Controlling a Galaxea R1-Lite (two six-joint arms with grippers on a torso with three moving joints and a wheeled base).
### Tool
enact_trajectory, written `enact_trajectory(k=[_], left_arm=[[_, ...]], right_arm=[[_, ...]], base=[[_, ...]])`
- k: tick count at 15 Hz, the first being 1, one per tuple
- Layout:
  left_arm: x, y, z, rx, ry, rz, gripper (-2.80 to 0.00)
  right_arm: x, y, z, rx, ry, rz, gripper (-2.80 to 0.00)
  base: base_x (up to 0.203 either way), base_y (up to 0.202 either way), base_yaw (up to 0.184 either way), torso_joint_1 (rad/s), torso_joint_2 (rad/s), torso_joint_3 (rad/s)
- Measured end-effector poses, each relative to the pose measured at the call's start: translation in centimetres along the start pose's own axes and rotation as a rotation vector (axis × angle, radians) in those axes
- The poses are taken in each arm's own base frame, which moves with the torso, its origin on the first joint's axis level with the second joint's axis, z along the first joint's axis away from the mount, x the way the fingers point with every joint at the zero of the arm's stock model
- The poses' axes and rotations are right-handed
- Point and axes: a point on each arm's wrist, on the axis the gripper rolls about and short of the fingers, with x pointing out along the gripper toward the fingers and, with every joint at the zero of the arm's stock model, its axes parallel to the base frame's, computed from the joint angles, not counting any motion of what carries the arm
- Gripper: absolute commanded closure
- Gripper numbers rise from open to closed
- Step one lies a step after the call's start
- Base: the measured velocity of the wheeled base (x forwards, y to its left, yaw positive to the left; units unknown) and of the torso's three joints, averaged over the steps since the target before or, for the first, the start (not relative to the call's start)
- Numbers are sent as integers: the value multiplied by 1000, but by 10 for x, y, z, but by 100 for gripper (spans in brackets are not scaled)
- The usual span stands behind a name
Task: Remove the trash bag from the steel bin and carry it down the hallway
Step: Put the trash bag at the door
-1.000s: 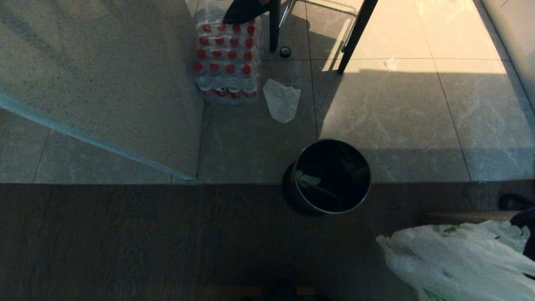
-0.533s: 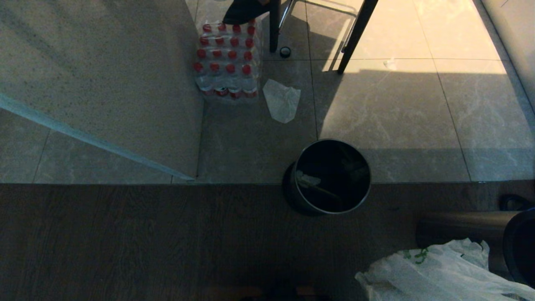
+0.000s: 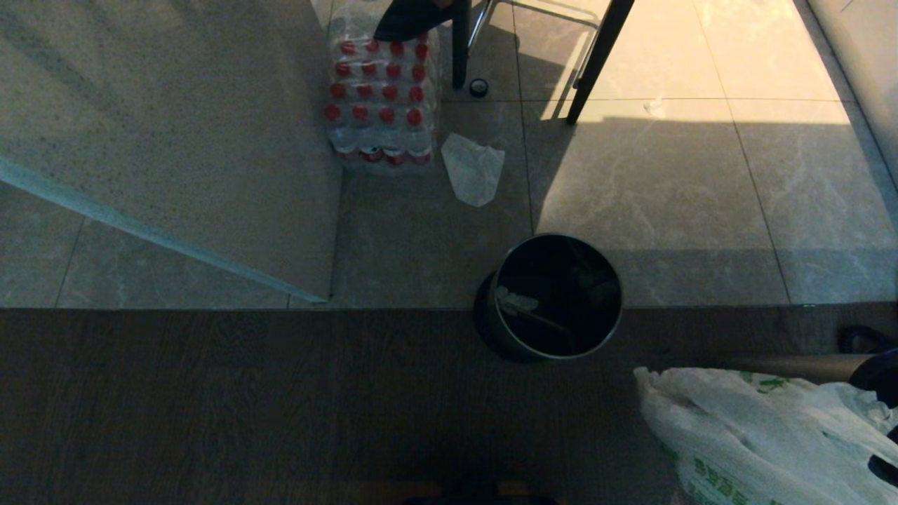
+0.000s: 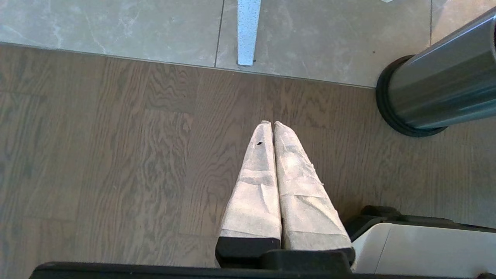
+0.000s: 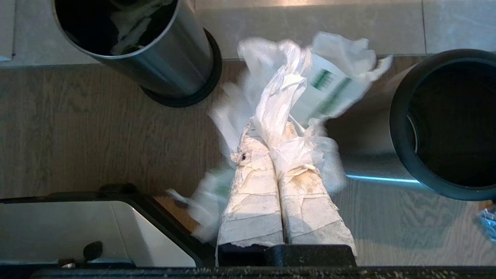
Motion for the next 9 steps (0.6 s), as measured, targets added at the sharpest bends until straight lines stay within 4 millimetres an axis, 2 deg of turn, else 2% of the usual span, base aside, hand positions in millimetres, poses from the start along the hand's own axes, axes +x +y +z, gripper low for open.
enact_trajectory(k=[9], left_arm=[[0, 0, 0, 0, 0, 0, 0]], right_arm=[[0, 0, -1, 0, 5, -1, 0]], base=[[0, 0, 0, 0, 0, 0]])
